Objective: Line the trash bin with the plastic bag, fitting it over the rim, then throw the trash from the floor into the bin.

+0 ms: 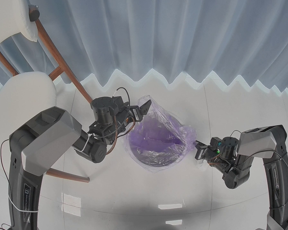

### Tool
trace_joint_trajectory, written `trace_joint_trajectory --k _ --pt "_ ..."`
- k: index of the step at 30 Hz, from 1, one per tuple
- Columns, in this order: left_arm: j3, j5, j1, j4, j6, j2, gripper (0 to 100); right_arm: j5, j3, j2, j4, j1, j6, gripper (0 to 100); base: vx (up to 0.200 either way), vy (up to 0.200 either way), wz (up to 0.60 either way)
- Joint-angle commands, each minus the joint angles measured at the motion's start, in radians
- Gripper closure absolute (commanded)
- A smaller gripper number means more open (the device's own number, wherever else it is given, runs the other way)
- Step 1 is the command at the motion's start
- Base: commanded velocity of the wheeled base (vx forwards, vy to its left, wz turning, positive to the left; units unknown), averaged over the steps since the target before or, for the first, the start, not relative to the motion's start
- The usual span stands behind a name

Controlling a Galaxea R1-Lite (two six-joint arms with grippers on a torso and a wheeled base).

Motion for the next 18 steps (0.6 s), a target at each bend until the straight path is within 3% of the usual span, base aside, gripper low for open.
trace_joint_trajectory --k 1,7,13,18 --pt "0.0 0.0 -0.004 -0.005 0.001 0.005 0 -0.003 -0.01 0.012 -0.018 -0.015 -0.005 0 0.0 0.0 0.0" --pt "0.002 0.0 -0.004 -0.008 0.001 0.003 0 0.003 0.163 -0.014 -0.018 0.001 -0.008 0 0.0 0.0 0.0" --pt "0.002 0.0 -0.004 -0.008 0.001 -0.002 0 0.009 0.337 -0.181 -0.018 -0.002 -0.088 0 0.0 0.0 0.0" --pt "0.003 0.0 -0.006 -0.013 0.001 -0.003 0 0.084 0.357 -0.332 -0.018 0.002 -0.142 0 0.0 0.0 0.0"
